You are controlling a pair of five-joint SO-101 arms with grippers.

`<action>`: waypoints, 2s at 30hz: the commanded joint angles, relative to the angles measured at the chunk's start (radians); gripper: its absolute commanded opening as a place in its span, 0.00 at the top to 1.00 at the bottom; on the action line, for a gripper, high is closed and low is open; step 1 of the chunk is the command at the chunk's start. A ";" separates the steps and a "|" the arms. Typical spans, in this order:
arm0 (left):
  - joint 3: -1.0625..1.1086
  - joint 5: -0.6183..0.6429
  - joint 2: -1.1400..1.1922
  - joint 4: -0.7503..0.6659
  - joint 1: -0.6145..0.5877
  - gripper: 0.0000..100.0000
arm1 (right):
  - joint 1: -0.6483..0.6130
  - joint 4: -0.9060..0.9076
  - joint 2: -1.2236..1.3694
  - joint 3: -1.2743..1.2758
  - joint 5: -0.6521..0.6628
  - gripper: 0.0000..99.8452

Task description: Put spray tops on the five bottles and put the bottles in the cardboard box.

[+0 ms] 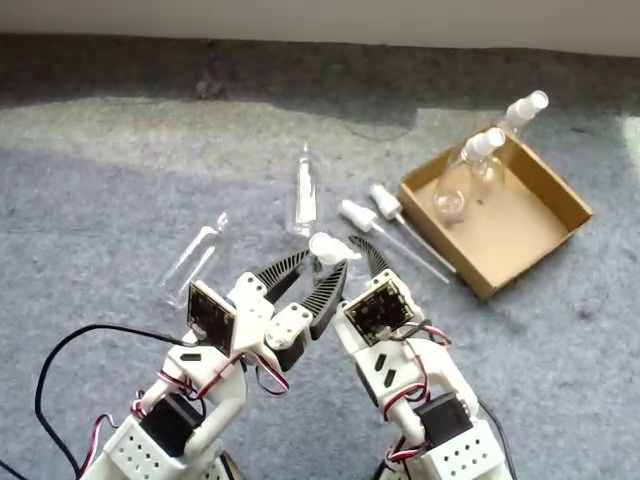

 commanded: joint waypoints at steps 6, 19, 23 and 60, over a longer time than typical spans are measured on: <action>0.002 -0.018 -0.002 -0.003 0.010 0.99 | 0.012 0.002 -0.013 0.176 0.008 0.93; 0.010 -0.032 -0.010 0.000 0.004 0.78 | 0.018 0.004 -0.008 0.176 0.003 0.93; 0.002 -0.034 -0.010 0.000 0.004 0.78 | 0.018 0.004 -0.007 0.176 0.002 0.93; -0.332 -0.061 -0.010 0.568 -0.035 0.97 | 0.251 -0.001 -0.016 0.176 -0.370 0.93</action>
